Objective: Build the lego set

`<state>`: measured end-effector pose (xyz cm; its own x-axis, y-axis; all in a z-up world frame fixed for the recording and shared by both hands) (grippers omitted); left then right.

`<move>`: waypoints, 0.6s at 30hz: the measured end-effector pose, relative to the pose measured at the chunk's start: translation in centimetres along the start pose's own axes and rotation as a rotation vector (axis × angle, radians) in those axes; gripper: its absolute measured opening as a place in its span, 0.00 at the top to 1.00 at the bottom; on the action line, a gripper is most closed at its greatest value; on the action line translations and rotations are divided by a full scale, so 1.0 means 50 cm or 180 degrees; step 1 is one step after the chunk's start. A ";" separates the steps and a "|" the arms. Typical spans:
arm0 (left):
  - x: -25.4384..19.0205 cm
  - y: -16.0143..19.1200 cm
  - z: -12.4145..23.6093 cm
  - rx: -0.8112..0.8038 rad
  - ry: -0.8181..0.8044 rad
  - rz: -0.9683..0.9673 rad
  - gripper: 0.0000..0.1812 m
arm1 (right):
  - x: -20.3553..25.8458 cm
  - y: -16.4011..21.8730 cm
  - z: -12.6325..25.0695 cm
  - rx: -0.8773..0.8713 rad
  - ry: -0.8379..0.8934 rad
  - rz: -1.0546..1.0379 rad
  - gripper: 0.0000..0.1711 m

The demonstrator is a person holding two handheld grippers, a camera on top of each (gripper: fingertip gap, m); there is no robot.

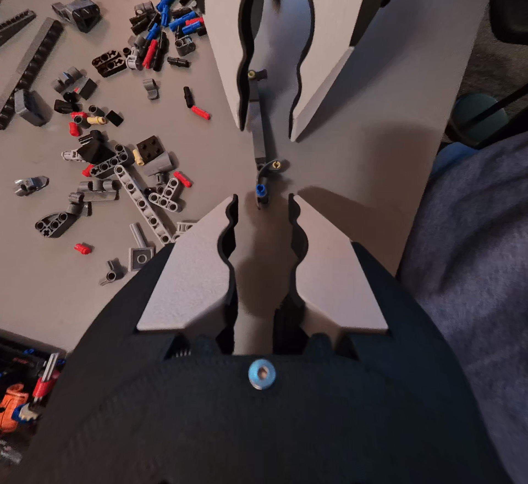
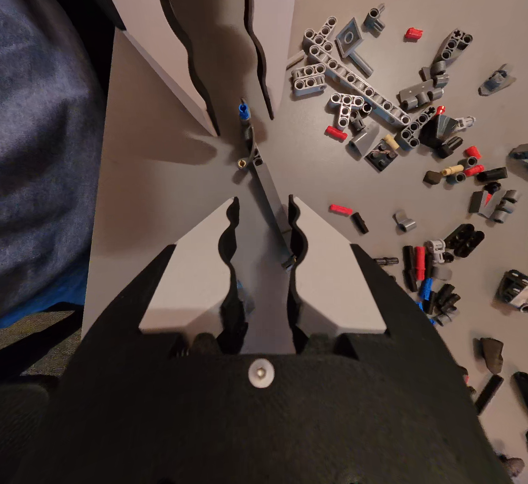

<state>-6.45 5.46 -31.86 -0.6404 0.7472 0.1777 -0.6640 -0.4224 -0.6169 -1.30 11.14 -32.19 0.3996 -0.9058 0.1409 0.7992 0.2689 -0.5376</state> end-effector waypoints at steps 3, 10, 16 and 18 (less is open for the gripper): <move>0.002 0.001 -0.012 0.0040 -0.0025 0.0018 0.85 | 0.000 0.005 -0.011 0.0070 0.0023 0.0007 0.84; 0.008 0.000 -0.022 0.0140 -0.0327 -0.0168 0.94 | 0.008 -0.001 -0.017 0.0038 0.0120 0.0001 0.96; 0.012 0.003 -0.021 0.0079 -0.0256 0.0038 0.94 | 0.011 -0.003 -0.019 0.0026 0.0170 -0.0007 0.97; 0.014 0.002 -0.021 0.0063 -0.0261 0.0049 0.93 | 0.010 -0.002 -0.019 0.0009 0.0137 -0.0051 0.97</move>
Point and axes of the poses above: each gripper's, where its closed fingertips meet, z back along the fingers, y out of its underside, x = y × z across the jaws, the point moved 3 cm from there along z, back along the fingers, and after that the axes turned 13 degrees about -z, right-handed, at the moved point
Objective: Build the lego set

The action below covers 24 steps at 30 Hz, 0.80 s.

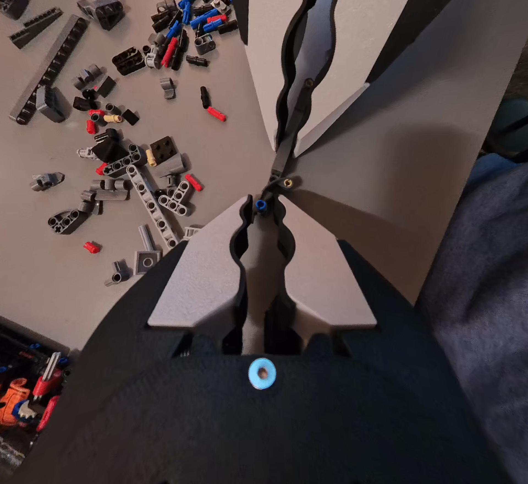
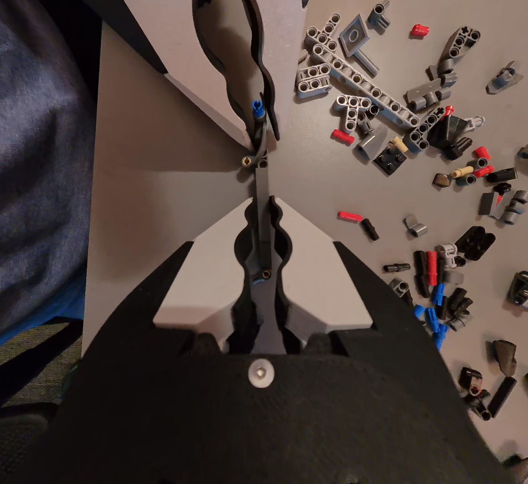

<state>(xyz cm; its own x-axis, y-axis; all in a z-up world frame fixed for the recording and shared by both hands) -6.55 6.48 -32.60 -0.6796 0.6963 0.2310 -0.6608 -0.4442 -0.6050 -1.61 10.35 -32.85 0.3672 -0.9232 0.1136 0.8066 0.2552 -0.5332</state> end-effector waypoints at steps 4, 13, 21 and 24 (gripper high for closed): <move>0.000 -0.008 0.002 -0.0064 0.0021 0.0025 0.90 | -0.001 0.000 0.000 -0.0015 -0.0080 -0.0080 0.97; 0.006 -0.008 0.001 -0.0172 0.0038 0.0208 0.95 | -0.002 -0.001 0.000 -0.0034 -0.0103 -0.0153 0.97; 0.046 -0.041 0.064 -0.0411 -0.0175 0.0071 0.97 | -0.020 -0.064 0.081 -0.0713 -0.0126 -0.0184 0.83; 0.083 -0.057 0.108 -0.0566 -0.0204 0.0117 0.97 | -0.044 -0.089 0.139 -0.0958 0.0081 -0.0120 0.81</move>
Point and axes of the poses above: each gripper's, where its closed fingertips meet, z back along the fingers, y out of its underside, x = y × z across the jaws, the point moved 3 cm from there along z, back along the fingers, and after that the axes turned 13 degrees about -z, right-handed, at the moved point
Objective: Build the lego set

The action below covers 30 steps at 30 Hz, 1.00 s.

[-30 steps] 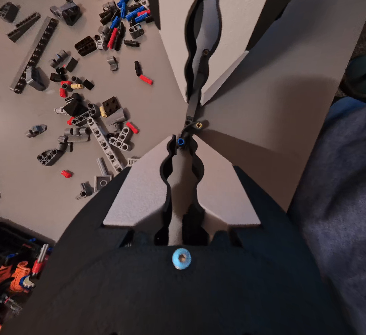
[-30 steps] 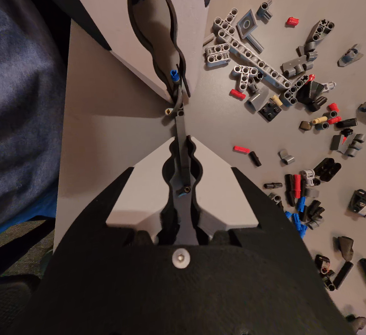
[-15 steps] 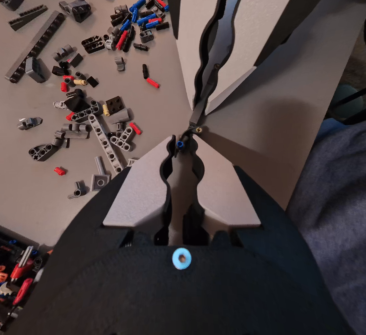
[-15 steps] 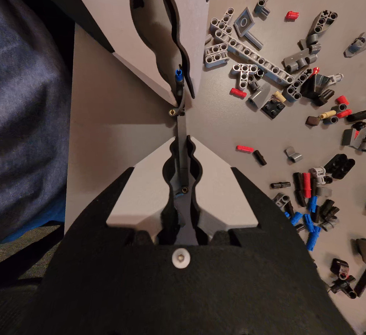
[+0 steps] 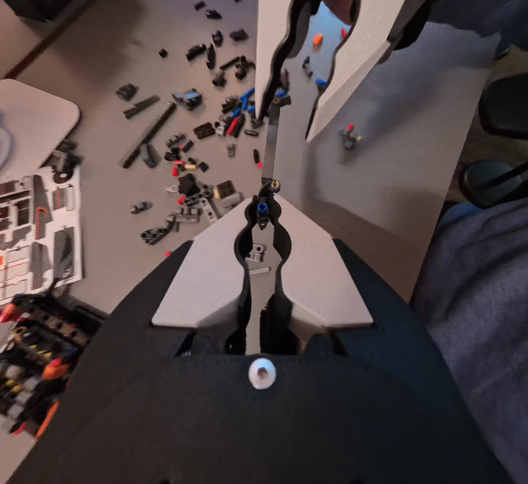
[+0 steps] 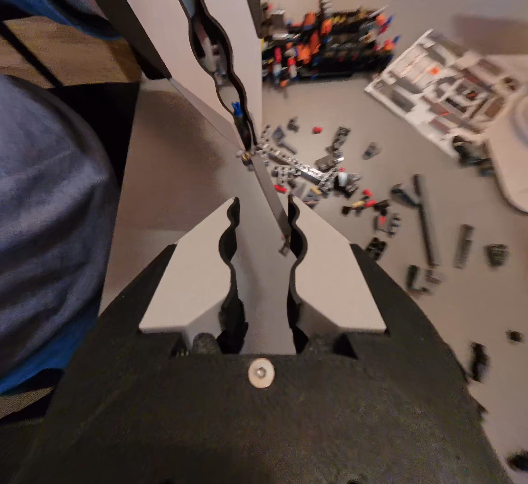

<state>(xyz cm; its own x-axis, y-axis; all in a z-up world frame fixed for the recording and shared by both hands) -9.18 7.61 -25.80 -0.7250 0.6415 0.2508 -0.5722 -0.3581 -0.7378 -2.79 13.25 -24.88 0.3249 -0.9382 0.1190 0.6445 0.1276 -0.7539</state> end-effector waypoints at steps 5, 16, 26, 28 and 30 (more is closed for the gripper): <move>0.067 -0.027 0.062 -0.0238 0.0007 0.0186 0.97 | -0.034 -0.050 0.088 -0.0423 0.0274 0.0044 0.80; 0.133 -0.010 0.140 -0.0325 -0.0091 0.0367 0.97 | -0.059 -0.046 0.136 -0.0669 0.0416 -0.0021 0.81; 0.252 0.126 0.328 -0.0228 -0.0863 0.0746 0.98 | -0.110 0.002 0.078 -0.0673 0.0431 -0.0144 0.82; 0.263 0.159 0.356 -0.0202 -0.0936 0.0825 0.97 | -0.121 0.010 0.062 -0.0680 0.0423 -0.0156 0.82; 0.267 0.186 0.374 -0.0202 -0.0960 0.0873 0.97 | -0.130 0.014 0.049 -0.0699 0.0421 -0.0169 0.82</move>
<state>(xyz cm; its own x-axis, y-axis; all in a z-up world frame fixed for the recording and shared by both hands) -31.34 0.15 -17.61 -0.9326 0.2970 0.2050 -0.3241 -0.4395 -0.8377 -2.77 20.24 -24.60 0.1919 -0.9775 0.0874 0.4878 0.0177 -0.8728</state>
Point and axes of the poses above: each gripper's, where its closed fingertips meet, z back along the fingers, y out of its underside, x = y × z across the jaws, the point moved 3 cm from there along z, back along the fingers, and after that the axes turned 13 degrees about -z, right-handed, at the moved point
